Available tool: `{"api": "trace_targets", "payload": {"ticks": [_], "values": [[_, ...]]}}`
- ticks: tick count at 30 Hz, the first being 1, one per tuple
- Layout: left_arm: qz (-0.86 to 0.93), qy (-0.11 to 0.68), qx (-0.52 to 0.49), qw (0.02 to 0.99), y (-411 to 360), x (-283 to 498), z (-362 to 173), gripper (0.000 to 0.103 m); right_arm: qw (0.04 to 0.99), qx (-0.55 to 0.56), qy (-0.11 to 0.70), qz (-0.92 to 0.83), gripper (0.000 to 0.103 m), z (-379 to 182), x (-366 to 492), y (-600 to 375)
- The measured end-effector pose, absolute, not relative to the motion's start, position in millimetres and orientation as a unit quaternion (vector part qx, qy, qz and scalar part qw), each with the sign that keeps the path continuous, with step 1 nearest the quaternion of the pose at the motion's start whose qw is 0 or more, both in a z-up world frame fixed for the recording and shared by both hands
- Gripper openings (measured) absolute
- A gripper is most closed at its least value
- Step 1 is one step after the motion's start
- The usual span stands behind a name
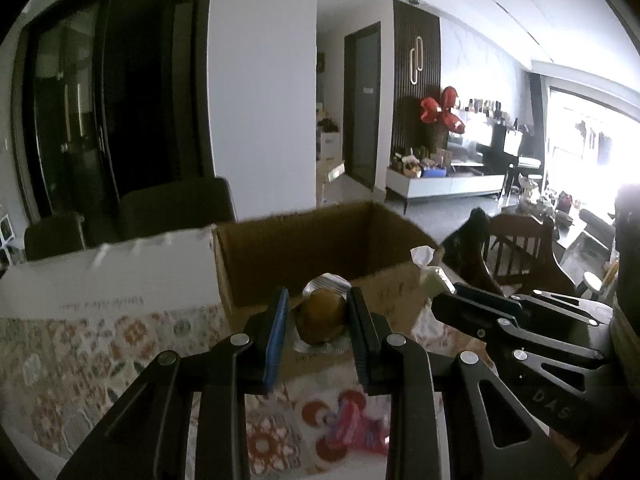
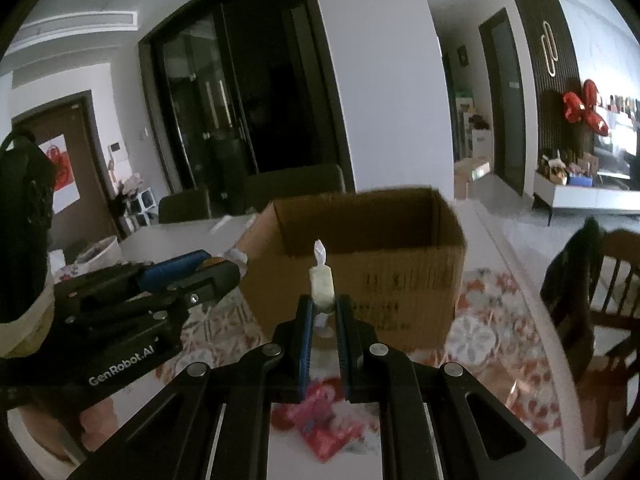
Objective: Organize snacks
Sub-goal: 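Carry both candies over the cardboard box and open both grippers inside, then withdraw both tools from the box toward the remaining snacks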
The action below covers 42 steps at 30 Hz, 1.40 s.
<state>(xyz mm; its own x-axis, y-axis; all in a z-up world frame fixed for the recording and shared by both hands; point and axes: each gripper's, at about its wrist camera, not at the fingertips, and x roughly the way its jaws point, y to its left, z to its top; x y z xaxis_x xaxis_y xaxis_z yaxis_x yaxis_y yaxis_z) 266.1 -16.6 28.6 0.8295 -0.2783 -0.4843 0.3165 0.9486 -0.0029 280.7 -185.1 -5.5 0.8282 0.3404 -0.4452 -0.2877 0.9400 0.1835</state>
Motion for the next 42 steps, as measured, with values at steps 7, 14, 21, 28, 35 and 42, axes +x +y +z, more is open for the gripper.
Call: {"api": "trace_targets", "payload": {"ticks": [7, 14, 21, 28, 35, 42], "values": [[-0.155, 0.24, 0.033, 0.958, -17.8, 298.9, 51.2, 0.03, 0.958, 0.044, 0.226, 0.169, 0.013, 21.5, 309.1, -190.1], [-0.155, 0.258, 0.026, 0.953, -21.0, 337.3, 60.1, 0.03, 0.956, 0.025, 0.235, 0.173, 0.013, 40.6, 344.7, -189.9], [-0.144, 0.291, 0.024, 0.945, -26.0, 376.7, 52.4, 0.03, 0.951, 0.005, 0.259, 0.167, 0.013, 43.5, 378.8, -188.9], [-0.124, 0.3, 0.031, 0.945, -21.2, 387.4, 41.4, 0.058, 0.945, -0.003, 0.291, 0.149, 0.016, 33.5, 400.7, -188.4], [-0.105, 0.287, 0.039, 0.951, -15.5, 371.5, 40.0, 0.07, 0.951, -0.024, 0.286, 0.111, 0.051, 27.9, 393.4, -189.9], [-0.1, 0.265, 0.047, 0.958, -13.6, 337.0, 42.4, 0.074, 0.96, -0.025, 0.265, 0.091, 0.063, 31.2, 364.8, -196.2]]}}
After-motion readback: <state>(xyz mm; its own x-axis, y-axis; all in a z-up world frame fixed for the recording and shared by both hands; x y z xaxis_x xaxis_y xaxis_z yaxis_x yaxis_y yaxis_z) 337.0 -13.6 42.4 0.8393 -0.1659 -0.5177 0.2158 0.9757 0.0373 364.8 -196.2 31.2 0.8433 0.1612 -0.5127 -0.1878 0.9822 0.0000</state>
